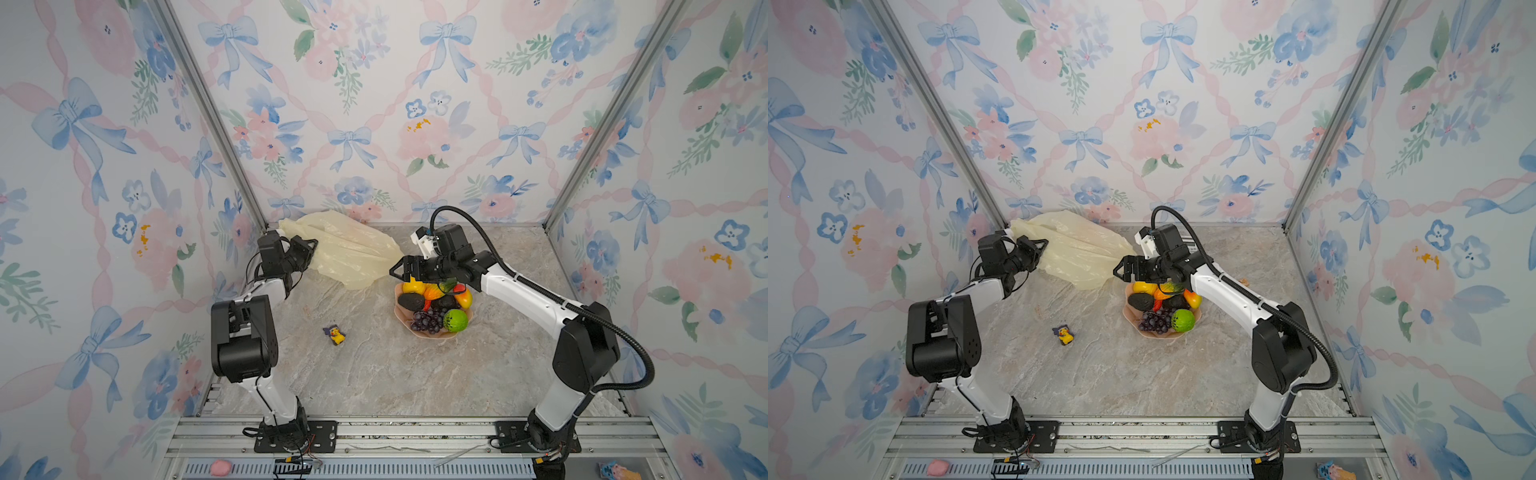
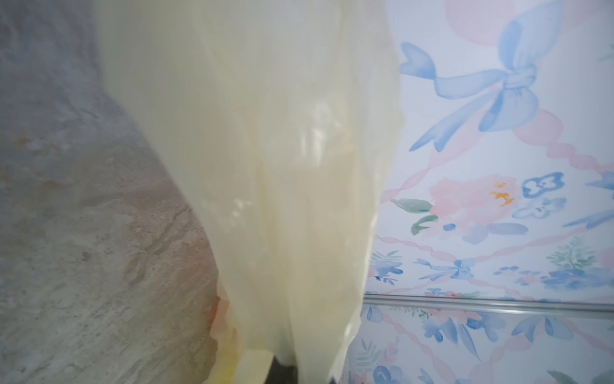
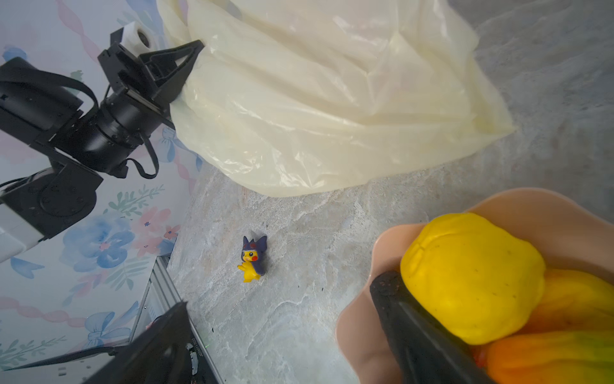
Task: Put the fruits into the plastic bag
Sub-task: 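Grasp the bag edge with left gripper and lift it upright while right gripper approaches, then grasp the opposite edge of the bag mouth with the right gripper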
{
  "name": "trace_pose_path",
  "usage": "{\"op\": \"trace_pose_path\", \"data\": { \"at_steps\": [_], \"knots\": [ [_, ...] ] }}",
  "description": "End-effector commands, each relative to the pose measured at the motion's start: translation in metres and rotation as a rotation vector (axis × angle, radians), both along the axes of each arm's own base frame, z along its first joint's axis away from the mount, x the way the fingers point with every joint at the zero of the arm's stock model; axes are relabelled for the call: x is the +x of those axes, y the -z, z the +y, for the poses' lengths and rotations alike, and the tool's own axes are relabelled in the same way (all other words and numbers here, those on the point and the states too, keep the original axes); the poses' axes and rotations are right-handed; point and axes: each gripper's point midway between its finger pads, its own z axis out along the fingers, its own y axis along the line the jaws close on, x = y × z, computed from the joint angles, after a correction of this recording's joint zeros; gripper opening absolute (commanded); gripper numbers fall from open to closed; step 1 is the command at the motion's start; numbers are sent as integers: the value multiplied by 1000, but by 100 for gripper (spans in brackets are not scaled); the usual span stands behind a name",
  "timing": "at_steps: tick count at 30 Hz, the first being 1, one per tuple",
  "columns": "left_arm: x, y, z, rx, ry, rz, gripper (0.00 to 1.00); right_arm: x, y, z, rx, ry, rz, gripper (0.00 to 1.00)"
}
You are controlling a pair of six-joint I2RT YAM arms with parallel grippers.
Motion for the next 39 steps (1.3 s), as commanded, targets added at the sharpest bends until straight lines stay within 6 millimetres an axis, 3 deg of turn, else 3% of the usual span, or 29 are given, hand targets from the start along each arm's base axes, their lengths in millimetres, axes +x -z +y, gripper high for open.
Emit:
{"op": "trace_pose_path", "data": {
  "at_steps": [1, 3, 9, 14, 21, 28, 32, 36, 39],
  "knots": [
    [-23, -25, -11, 214, 46, -108, 0, -8, -29, -11, 17, 37, -19, 96],
    [-38, -39, -18, 319, 61, -146, 0, -14, -52, -12, 44, 39, -40, 96],
    [-83, -81, -43, 588, 117, -283, 0, -29, -91, 0, 117, 13, -38, 96],
    [-123, -100, -89, 742, 222, -405, 0, -43, -126, 7, 200, 16, -37, 96],
    [-165, -85, -143, 900, 325, -438, 0, -75, -159, 6, 208, -19, -103, 96],
    [-196, -72, -179, 983, 415, -464, 0, -100, -169, -13, 154, -3, -149, 96],
    [-206, -71, -186, 974, 434, -477, 0, -110, -166, -16, 86, -44, -214, 96],
    [-213, -72, -188, 970, 458, -486, 0, -118, -169, -5, 72, -104, -248, 96],
    [-219, -72, -192, 967, 496, -498, 0, -113, -171, -1, 12, -122, -317, 96]
  ]
}}
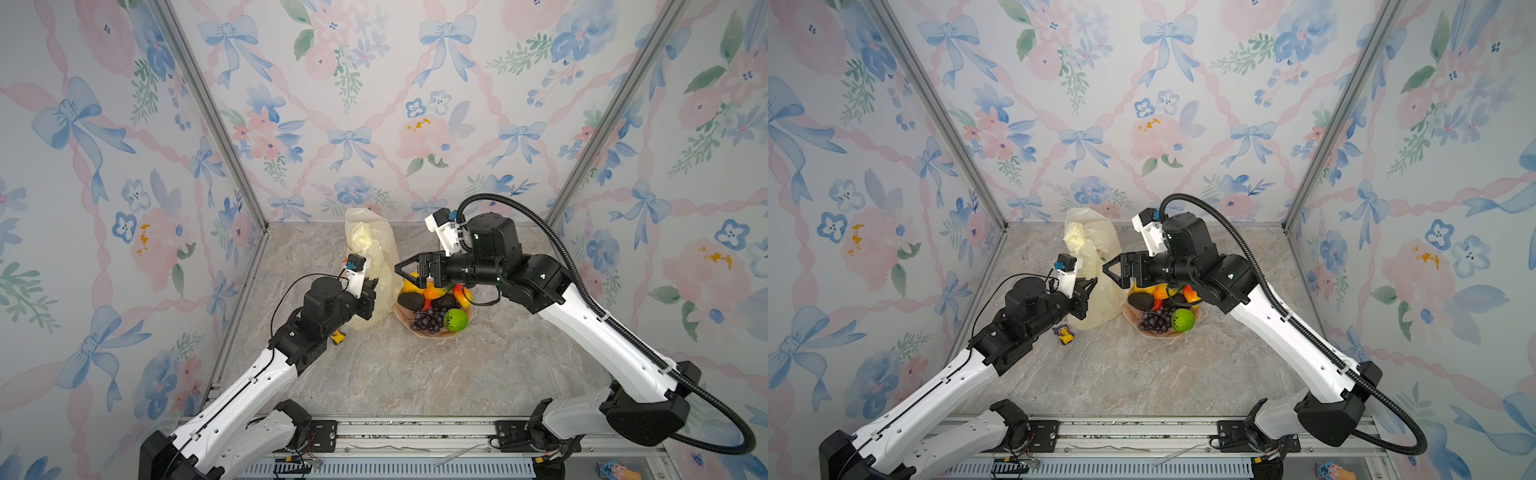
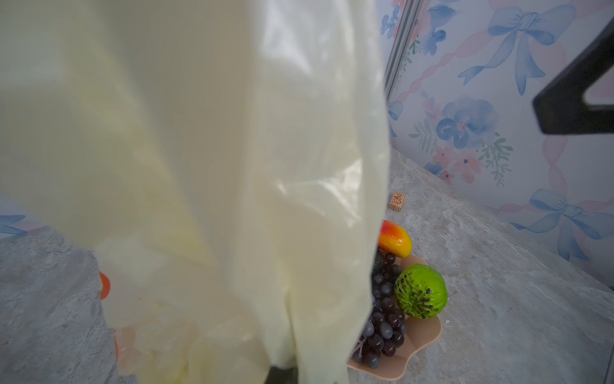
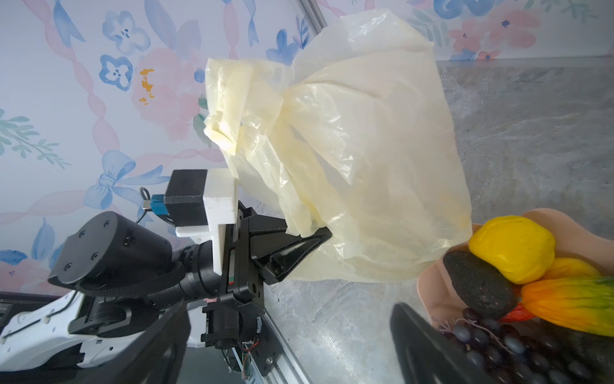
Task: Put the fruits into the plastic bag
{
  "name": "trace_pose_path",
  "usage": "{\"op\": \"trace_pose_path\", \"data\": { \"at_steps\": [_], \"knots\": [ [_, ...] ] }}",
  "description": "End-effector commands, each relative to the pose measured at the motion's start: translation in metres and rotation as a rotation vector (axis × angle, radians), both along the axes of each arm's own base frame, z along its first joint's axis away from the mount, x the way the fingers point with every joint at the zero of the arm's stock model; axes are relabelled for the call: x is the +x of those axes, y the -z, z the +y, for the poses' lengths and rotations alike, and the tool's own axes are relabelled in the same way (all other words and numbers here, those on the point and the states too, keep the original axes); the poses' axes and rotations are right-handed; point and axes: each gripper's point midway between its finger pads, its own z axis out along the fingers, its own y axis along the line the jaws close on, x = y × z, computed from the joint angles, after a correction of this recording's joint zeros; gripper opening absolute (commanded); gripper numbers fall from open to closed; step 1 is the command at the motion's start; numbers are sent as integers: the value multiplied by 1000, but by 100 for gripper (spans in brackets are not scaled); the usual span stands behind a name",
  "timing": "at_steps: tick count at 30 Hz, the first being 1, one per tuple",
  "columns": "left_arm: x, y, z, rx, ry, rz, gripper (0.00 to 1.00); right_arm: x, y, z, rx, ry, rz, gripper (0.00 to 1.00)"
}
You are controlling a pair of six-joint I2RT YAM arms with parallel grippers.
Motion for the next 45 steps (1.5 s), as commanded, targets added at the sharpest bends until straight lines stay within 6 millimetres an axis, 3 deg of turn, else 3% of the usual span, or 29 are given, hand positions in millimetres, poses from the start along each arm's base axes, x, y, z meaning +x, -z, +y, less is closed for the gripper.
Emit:
{"op": "trace_pose_path", "data": {
  "at_steps": [1, 9, 15, 18, 19, 25, 35, 37, 40, 45],
  "knots": [
    [-8, 4, -2, 27, 36, 7, 0, 6, -3, 2, -96, -12, -104, 97],
    [-18, 1, -5, 20, 81, 16, 0, 45, 29, -5, -364, -47, -251, 97],
    [-18, 1, -7, 29, 94, 25, 0, 52, 34, 5, -313, -111, -228, 97],
    [-16, 2, -7, 29, 88, 31, 0, 55, 26, 8, -260, -104, -202, 96],
    [-15, 2, -6, 27, 82, 34, 0, 58, 36, 13, -253, -112, -169, 96],
    [-13, 1, -10, 17, 85, 45, 0, 43, 13, 22, -71, -116, -156, 96],
    [-15, -1, -10, 5, 89, 49, 0, 38, 25, 44, -99, -154, -153, 100],
    [-15, 1, -9, 4, 88, 52, 0, 36, 26, 48, -113, -163, -160, 95],
    [-16, 1, -10, 2, 91, 52, 0, 42, 43, 56, -154, -166, -139, 86],
    [-16, 5, -14, -1, 106, 69, 0, 49, 45, 60, -147, -142, -140, 66]
  ]
}}
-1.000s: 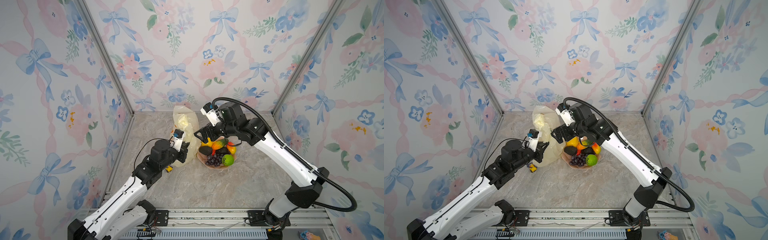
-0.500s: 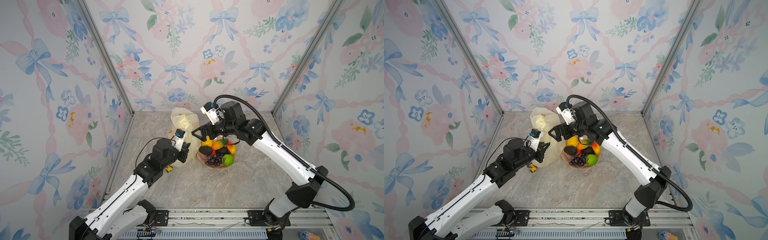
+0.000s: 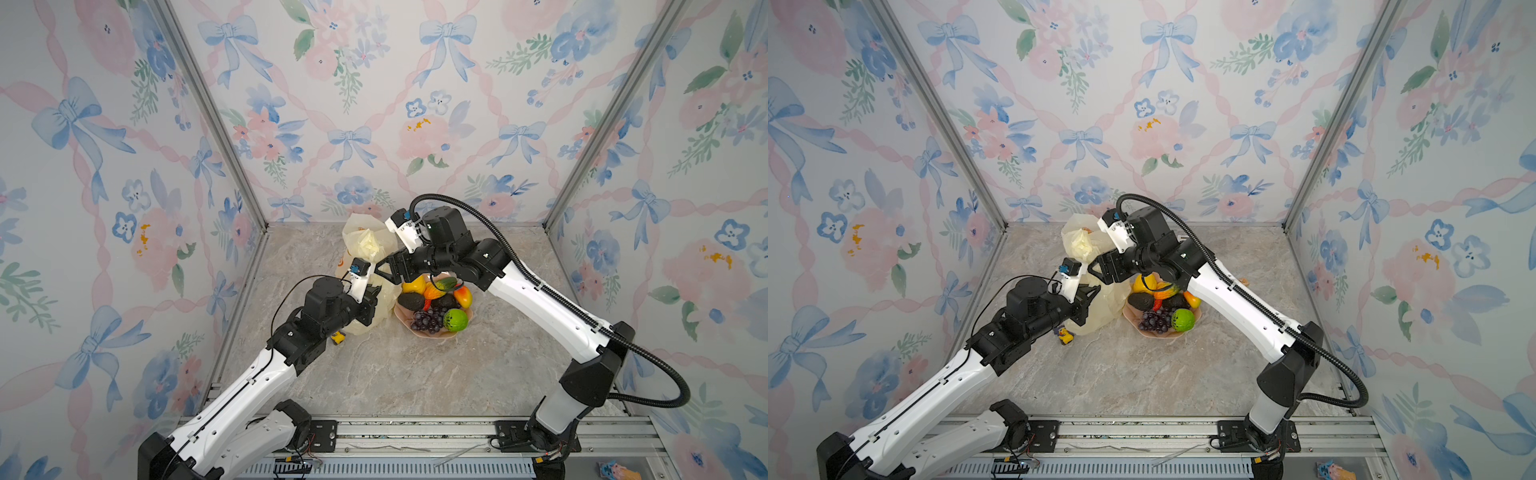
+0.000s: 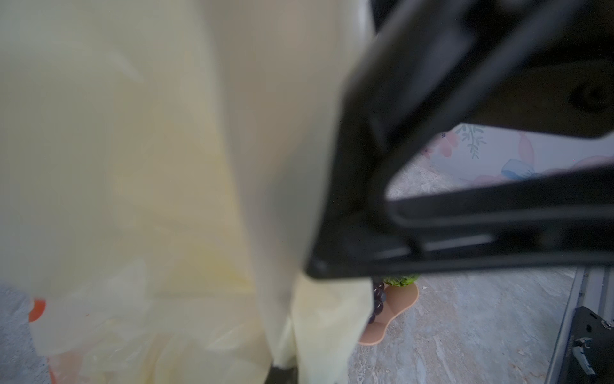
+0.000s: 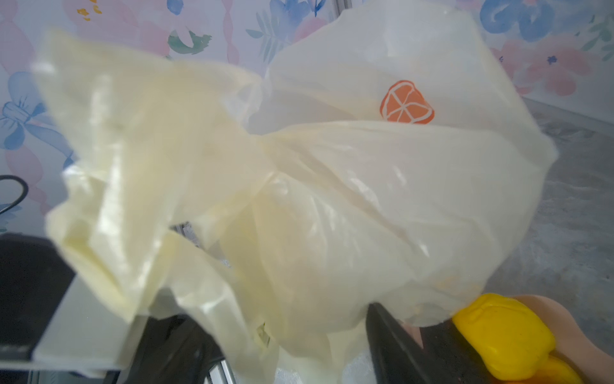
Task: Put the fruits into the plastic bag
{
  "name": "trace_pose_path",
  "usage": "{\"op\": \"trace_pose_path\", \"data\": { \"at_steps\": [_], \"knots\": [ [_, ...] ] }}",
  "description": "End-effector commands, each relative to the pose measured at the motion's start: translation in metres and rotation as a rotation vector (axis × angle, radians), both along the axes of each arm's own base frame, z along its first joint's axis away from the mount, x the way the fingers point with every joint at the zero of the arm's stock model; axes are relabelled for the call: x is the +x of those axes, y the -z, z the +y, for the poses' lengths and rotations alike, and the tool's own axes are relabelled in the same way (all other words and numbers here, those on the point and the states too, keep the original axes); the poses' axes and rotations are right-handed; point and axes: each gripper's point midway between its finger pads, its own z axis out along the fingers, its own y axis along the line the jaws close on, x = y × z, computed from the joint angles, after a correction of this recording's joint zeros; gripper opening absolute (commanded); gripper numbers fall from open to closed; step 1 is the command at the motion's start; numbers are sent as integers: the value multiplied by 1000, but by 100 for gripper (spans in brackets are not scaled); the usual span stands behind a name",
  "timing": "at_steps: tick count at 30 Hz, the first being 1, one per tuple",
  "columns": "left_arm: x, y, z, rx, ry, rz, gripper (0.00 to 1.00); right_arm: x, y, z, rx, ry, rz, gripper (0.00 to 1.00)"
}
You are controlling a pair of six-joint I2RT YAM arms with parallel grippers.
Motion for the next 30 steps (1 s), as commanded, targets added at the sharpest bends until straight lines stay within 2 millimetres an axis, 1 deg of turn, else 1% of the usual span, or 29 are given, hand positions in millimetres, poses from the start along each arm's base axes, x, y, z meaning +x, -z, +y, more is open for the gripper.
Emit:
{"op": "trace_pose_path", "data": {
  "at_steps": [1, 2, 3, 4, 5, 6, 7, 8, 10, 11, 12, 15, 18, 22, 26, 28, 30],
  "knots": [
    [-3, -5, -5, -25, 23, 8, 0, 3, -12, 5, 24, 15, -27, 60],
    [-3, -5, -6, -26, 25, 11, 0, 4, -13, 5, 29, 21, -30, 52],
    [-3, -4, -6, -28, 24, 15, 0, 5, -15, 6, 37, 26, -37, 40],
    [-3, -4, -5, -29, 22, 16, 0, 6, -16, 5, 42, 36, -45, 25],
    [-4, -4, -5, -32, 24, 15, 3, 6, -19, 4, 47, 46, -56, 14],
    [-5, -6, -4, -34, 21, 8, 11, 7, -20, 1, 51, 62, -67, 3],
    [-6, -7, -1, -37, 11, 3, 18, 8, -20, -2, 51, 77, -79, 0],
    [-8, -10, 1, -41, 6, -6, 24, 8, -23, -7, 59, 91, -94, 0],
    [-11, -14, 7, -47, -13, -20, 44, 8, -25, -17, 75, 111, -106, 0],
    [-14, -16, 11, -49, -21, -22, 57, 9, -25, -22, 82, 123, -104, 0],
    [-17, -19, 15, -49, -30, -26, 65, 10, -24, -28, 88, 133, -99, 0],
    [-29, -33, 34, -74, -76, -47, 80, 6, -23, -41, 135, 130, -82, 0],
    [-42, -56, 53, -139, -126, -86, 87, -2, -22, -51, 189, 103, -81, 0],
    [-42, -70, 71, -180, -201, -71, 94, -21, -26, -54, 292, -5, -83, 0],
    [-29, -70, 79, -194, -269, -4, 95, -41, -25, -55, 360, -138, -81, 0],
    [-25, -72, 85, -217, -298, 6, 95, -48, -20, -54, 376, -195, -62, 0],
    [-24, -77, 83, -252, -278, 19, 96, -52, -13, -53, 368, -220, -46, 0]
  ]
}}
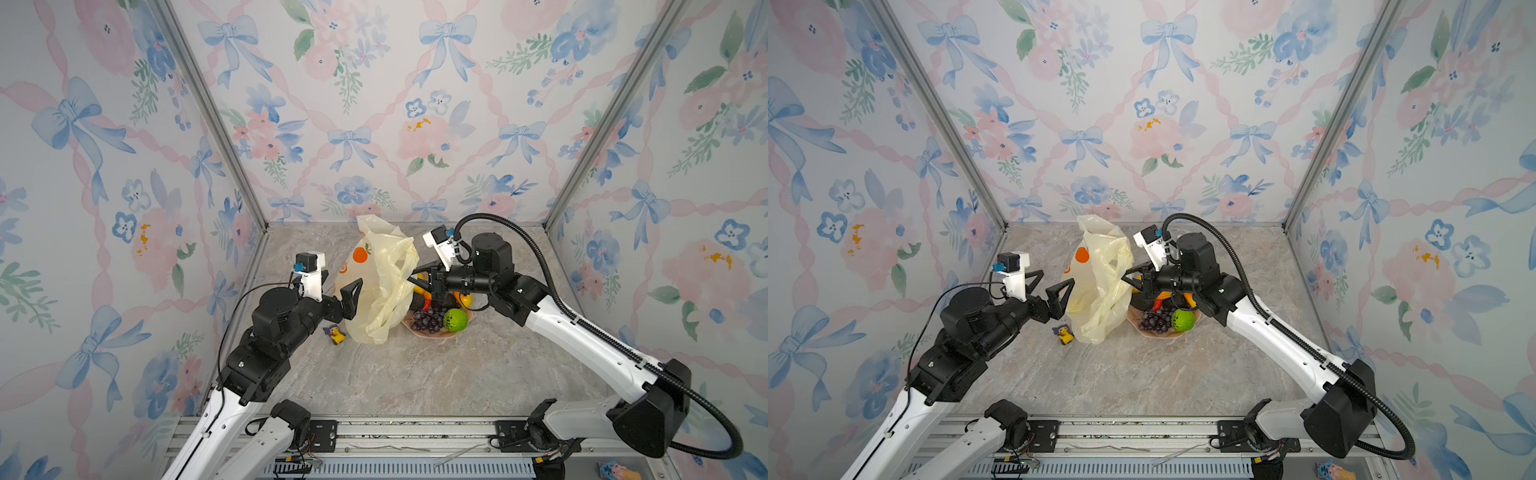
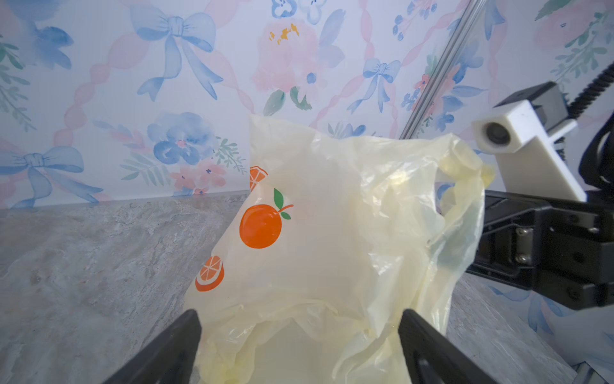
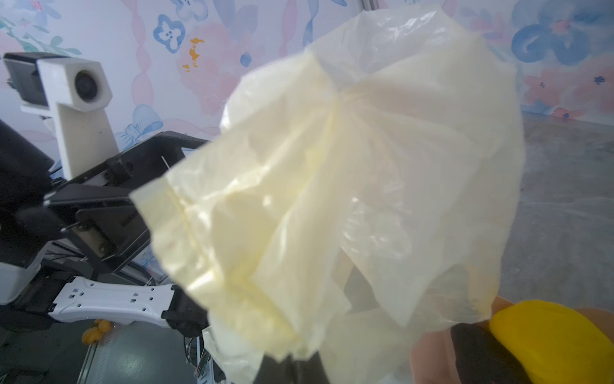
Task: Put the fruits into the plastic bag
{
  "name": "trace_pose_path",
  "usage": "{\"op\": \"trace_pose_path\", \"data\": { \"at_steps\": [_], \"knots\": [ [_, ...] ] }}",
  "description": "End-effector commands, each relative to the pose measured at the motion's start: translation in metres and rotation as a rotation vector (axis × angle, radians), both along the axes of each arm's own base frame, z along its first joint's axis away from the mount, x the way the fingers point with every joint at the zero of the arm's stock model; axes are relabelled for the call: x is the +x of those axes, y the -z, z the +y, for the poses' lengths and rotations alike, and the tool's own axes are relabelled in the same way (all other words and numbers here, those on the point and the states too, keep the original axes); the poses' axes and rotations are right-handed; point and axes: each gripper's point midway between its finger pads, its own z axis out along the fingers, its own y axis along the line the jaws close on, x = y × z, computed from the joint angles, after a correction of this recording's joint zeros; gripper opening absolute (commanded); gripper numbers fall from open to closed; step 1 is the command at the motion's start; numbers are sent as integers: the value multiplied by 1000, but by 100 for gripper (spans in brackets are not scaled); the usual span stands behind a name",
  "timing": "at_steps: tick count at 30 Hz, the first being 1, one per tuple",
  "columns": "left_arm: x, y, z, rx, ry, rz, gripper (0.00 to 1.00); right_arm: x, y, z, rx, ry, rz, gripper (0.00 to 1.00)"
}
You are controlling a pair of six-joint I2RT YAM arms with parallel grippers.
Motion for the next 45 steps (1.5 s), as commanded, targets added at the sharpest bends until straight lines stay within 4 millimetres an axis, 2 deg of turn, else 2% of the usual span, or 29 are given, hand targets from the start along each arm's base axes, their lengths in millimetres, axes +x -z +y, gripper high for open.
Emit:
{"op": "trace_pose_path", "data": {
  "at_steps": [1, 3, 7, 12, 14, 16, 20, 22, 24, 26, 30, 31, 33, 34, 38, 40, 41, 42, 43, 44, 45],
  "knots": [
    [-2, -5, -2, -71, 21, 40, 96, -18, -11, 4, 62, -123, -28, 0],
    [-8, -14, -17, -115, 117, 31, 97, -17, -4, 5, 29, -112, -10, 0],
    [-20, -32, -43, -190, 276, 48, 95, -15, -1, 9, -33, -49, -28, 0],
    [-35, -56, -59, -239, 357, 37, 92, -29, -7, 25, -72, -25, -87, 0],
    [-35, -62, -62, -245, 361, 40, 90, -36, -10, 33, -74, -49, -101, 0],
    [-28, -61, -59, -217, 329, 58, 90, -44, -12, 38, -77, -79, -120, 0],
    [-10, -43, -47, -123, 211, 135, 91, -49, -17, 39, -78, -98, -131, 0],
    [-5, -32, -55, -116, 230, 186, 90, -52, -18, 40, -80, -111, -137, 0],
    [-1, -23, -62, -125, 248, 228, 81, -53, -18, 40, -82, -115, -140, 0],
    [3, -18, -65, -123, 250, 249, 66, -53, -18, 40, -85, -116, -143, 0],
    [4, -17, -68, -128, 260, 262, 44, -53, -15, 38, -91, -113, -143, 0],
    [4, -16, -69, -128, 269, 266, 37, -53, -14, 38, -94, -112, -144, 0],
    [5, -13, -73, -128, 289, 281, 10, -54, -13, 37, -96, -112, -145, 0],
    [5, -11, -74, -128, 295, 288, 1, -54, -13, 37, -96, -110, -146, 0],
    [10, -9, -66, -120, 245, 277, 0, -50, -10, 32, -102, -85, -140, 1],
    [12, -13, -54, -131, 204, 261, 0, -44, -8, 26, -106, -52, -124, 5],
    [13, -15, -49, -142, 192, 256, 0, -41, -8, 23, -105, -33, -114, 14],
    [13, -18, -45, -153, 189, 249, 0, -40, -8, 20, -101, -20, -96, 37],
    [13, -19, -43, -159, 193, 247, 0, -39, -8, 17, -99, -7, -84, 53],
    [12, -21, -42, -169, 201, 245, 0, -39, -9, 13, -103, 13, -75, 68],
    [12, -21, -42, -177, 214, 247, 0, -38, -9, 8, -111, 37, -70, 77]
  ]
}}
